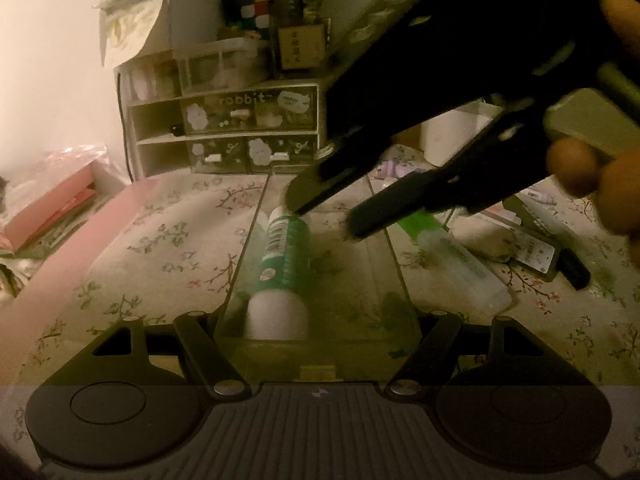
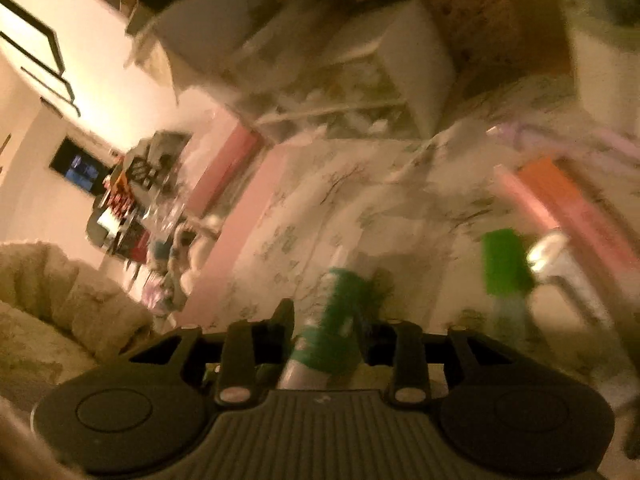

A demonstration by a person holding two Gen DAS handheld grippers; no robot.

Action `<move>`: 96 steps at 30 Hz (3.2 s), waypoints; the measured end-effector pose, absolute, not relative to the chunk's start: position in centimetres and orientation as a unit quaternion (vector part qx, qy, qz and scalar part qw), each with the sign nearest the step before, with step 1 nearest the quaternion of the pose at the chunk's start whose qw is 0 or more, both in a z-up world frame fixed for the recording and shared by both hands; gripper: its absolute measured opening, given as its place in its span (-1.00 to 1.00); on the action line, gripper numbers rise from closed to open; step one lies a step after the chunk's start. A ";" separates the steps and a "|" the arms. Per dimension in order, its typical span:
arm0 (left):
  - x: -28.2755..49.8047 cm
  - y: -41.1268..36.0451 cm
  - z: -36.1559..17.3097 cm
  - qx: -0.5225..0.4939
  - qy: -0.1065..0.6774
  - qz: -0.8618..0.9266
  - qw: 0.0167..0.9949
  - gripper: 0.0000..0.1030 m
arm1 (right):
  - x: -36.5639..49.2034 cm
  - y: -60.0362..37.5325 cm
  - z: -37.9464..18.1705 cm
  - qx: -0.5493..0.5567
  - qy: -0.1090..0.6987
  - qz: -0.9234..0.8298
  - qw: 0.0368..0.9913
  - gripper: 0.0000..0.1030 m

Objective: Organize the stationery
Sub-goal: 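Lower the glue stick into the clear tray and open the right tool, then grasp the black marker with the right tool and lift it, then carry the black marker to the tray and release it beside the glue stick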

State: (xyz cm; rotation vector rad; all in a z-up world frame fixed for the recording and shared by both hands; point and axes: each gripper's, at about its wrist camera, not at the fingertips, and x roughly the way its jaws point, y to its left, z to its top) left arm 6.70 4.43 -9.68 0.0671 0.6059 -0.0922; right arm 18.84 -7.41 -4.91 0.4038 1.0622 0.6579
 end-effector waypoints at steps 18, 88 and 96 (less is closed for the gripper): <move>6.8 4.2 -9.5 0.029 0.304 -0.034 0.952 0.42 | 13.2 -15.3 -2.7 0.058 0.341 0.110 0.932 0.84; 7.5 4.1 -9.8 0.027 0.301 -0.037 0.952 0.42 | 14.7 -16.9 -2.8 0.296 0.438 0.147 0.836 -0.67; 7.5 4.1 -9.8 0.027 0.300 -0.037 0.953 0.42 | 15.6 -14.7 -2.6 0.312 0.455 0.189 0.812 -0.67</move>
